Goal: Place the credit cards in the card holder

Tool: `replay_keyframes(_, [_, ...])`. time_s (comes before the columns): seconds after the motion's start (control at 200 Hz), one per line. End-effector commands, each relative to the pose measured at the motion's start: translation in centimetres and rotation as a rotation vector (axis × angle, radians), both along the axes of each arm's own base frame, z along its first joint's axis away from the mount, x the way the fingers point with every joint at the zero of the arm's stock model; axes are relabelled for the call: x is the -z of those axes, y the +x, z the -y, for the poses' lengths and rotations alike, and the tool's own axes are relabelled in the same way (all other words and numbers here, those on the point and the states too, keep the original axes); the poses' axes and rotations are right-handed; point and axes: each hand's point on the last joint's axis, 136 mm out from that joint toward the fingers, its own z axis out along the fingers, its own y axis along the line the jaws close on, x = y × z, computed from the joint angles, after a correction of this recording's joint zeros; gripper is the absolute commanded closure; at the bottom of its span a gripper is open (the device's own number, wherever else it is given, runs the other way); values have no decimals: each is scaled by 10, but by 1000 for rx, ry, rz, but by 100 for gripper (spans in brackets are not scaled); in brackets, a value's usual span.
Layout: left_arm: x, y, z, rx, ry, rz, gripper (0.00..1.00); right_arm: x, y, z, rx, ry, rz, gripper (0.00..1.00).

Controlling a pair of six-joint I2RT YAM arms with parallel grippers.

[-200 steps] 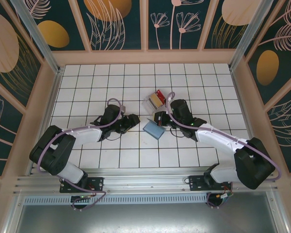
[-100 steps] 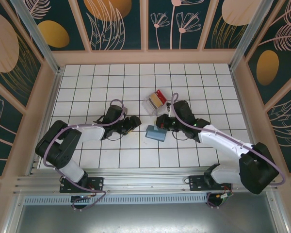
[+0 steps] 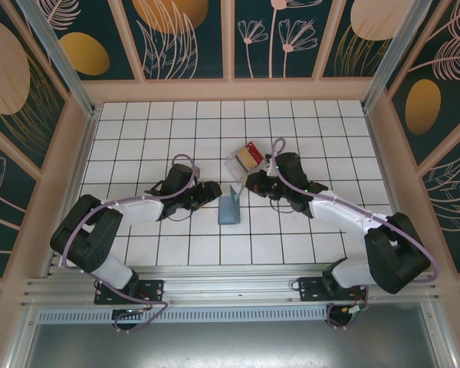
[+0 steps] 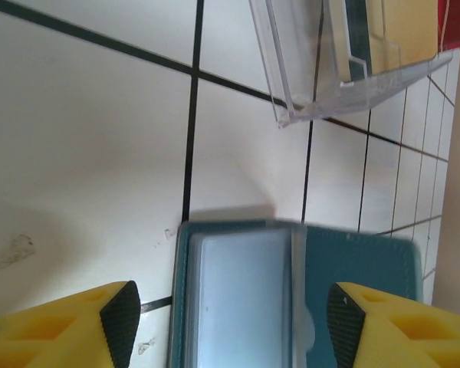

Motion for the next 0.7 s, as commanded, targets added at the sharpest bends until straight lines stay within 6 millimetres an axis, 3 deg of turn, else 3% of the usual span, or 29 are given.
replay_keyframes(0.0, [-11, 7, -6, -6, 55, 51, 32, 25, 6, 38, 89, -41, -20, 100])
replay_keyframes(0.265, [-5, 5, 10, 47, -15, 24, 33, 67, -17, 73, 135, -106, -98, 100])
replay_keyframes(0.415, [2, 0, 17, 67, -70, -4, 34, 86, -18, 97, 189, -169, -114, 100])
replay_keyframes(0.696, [11, -5, 21, 78, -103, -36, 36, 107, -17, 121, 258, -210, -143, 100])
